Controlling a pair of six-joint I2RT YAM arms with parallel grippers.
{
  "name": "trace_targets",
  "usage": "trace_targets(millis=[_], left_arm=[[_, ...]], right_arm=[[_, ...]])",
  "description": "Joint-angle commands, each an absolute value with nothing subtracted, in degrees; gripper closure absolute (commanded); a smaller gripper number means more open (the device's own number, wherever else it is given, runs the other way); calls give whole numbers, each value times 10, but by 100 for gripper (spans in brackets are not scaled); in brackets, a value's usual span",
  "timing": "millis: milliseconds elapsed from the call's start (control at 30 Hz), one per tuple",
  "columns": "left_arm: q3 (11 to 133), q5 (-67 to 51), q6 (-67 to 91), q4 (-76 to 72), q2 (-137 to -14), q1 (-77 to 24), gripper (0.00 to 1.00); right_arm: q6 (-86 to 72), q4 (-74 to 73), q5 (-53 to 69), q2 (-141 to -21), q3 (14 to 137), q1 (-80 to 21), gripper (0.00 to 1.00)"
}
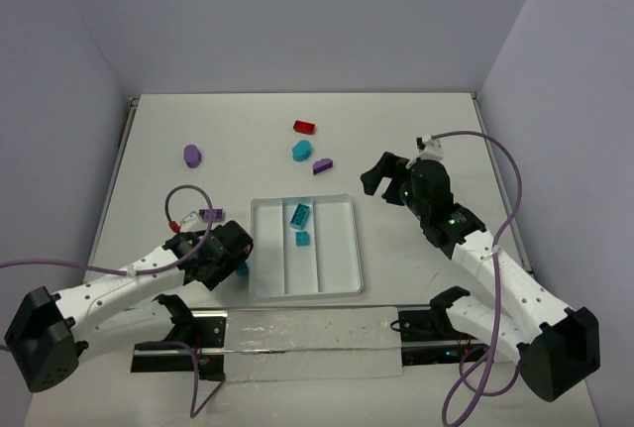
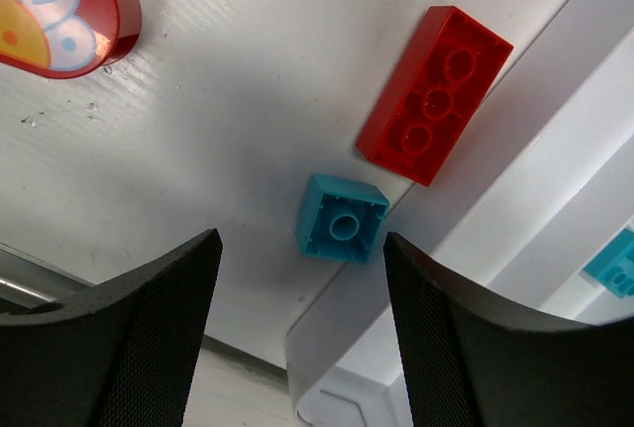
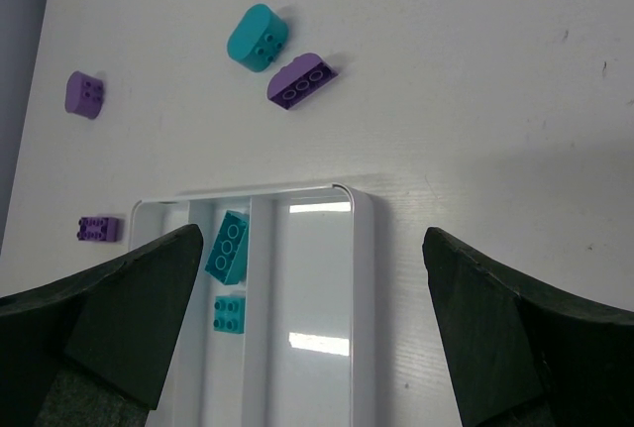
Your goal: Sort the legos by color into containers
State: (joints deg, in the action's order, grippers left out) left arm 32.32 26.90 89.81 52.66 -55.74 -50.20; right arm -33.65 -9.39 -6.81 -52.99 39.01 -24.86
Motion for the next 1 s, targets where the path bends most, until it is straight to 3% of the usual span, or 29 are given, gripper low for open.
trace_targets(millis=[0,267,667,767,967], left_arm=[[328,261,864,486,-588,-494,26],[328,258,860,482,-640,-494,29],[307,273,904,503,-610,-486,42],[320,290,906,514,-604,-484,41],[355,300,871,521,-623,-484,25]], right_arm=[[-343,-68,-68,-527,390,-247,0],[-346,-70,-68,-526,395,-247,0],[-338,-80,-69,-520,402,-247,0],[-339,-74,-66,-519,397,-247,0],[-345,-71,-55,-533,395,-247,0]])
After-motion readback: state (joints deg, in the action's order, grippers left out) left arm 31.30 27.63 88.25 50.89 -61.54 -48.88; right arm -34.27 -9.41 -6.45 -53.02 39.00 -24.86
